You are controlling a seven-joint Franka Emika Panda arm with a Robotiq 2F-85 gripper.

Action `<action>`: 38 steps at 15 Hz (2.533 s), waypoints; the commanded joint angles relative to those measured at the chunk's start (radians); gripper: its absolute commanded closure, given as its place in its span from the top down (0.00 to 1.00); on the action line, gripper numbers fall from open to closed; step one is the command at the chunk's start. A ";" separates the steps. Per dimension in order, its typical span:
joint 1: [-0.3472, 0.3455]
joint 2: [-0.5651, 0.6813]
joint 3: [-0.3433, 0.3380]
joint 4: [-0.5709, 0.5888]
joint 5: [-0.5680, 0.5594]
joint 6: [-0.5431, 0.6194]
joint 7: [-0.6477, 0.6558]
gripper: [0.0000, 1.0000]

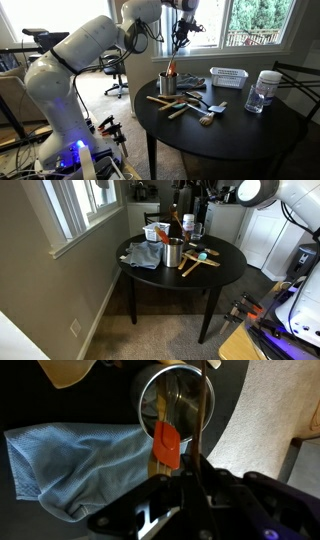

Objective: Remove the orange spoon from the tin can

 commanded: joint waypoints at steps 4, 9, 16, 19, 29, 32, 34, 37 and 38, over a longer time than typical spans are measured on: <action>-0.050 -0.014 -0.028 -0.035 -0.027 -0.054 0.067 0.07; -0.112 0.040 -0.028 -0.062 0.002 -0.025 0.067 0.07; -0.148 0.153 -0.020 -0.098 0.015 -0.001 0.074 0.07; -0.147 0.179 -0.019 -0.097 0.015 -0.005 0.080 0.07; -0.149 0.176 -0.012 -0.066 0.038 -0.005 0.120 0.72; -0.142 0.165 -0.017 -0.051 0.030 -0.015 0.121 0.92; -0.137 0.155 -0.019 -0.041 0.026 -0.022 0.121 0.99; -0.132 0.144 -0.010 -0.013 0.013 -0.036 0.130 1.00; -0.129 0.137 -0.012 -0.012 0.010 -0.039 0.133 1.00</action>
